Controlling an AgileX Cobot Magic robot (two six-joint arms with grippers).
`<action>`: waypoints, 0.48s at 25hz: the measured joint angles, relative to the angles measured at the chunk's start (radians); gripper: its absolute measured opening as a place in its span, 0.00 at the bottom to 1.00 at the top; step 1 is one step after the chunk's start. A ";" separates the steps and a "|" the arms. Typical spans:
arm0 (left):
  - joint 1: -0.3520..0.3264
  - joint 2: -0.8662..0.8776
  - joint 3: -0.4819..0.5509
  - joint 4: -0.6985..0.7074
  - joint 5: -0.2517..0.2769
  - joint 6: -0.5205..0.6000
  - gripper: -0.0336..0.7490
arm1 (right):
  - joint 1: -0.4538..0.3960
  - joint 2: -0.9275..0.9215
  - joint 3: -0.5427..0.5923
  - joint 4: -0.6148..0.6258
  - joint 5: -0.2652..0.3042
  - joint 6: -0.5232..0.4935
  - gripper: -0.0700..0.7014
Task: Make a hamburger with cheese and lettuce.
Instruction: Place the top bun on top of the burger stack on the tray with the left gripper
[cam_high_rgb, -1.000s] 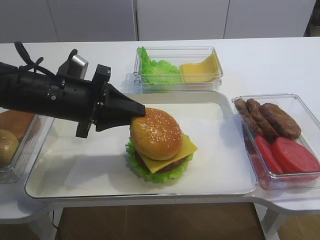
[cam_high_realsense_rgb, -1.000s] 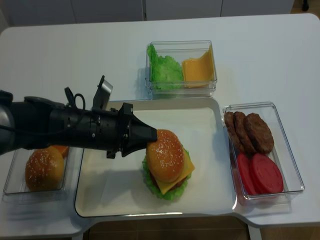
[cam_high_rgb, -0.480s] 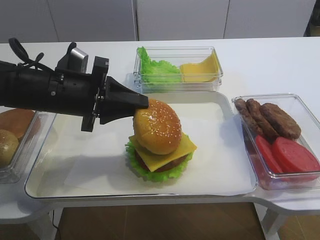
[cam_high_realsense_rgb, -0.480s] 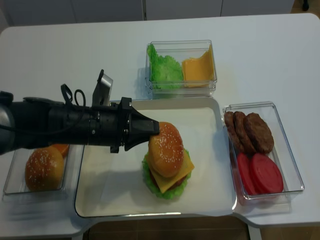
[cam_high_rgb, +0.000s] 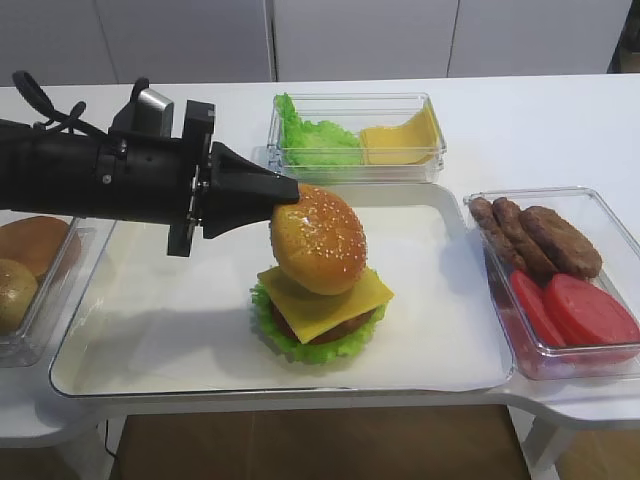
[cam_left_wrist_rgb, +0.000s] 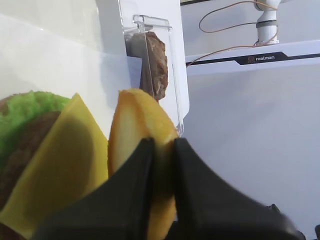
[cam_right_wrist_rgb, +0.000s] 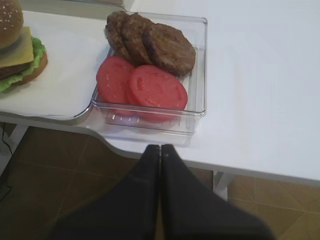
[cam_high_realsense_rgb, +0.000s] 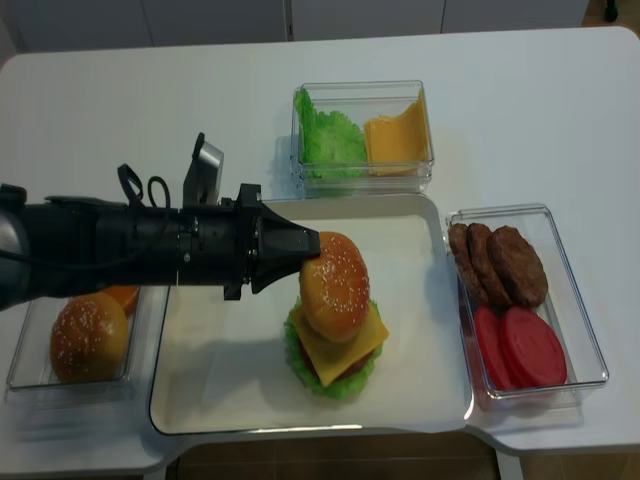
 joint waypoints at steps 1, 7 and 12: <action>0.000 0.000 0.000 0.000 0.002 0.000 0.14 | 0.000 0.000 0.000 0.000 0.000 0.000 0.09; -0.024 0.000 0.000 0.002 0.004 0.002 0.14 | 0.000 0.000 0.000 0.000 0.000 0.000 0.09; -0.024 0.000 0.000 0.004 0.004 0.002 0.13 | 0.000 0.000 0.000 0.000 0.000 0.000 0.09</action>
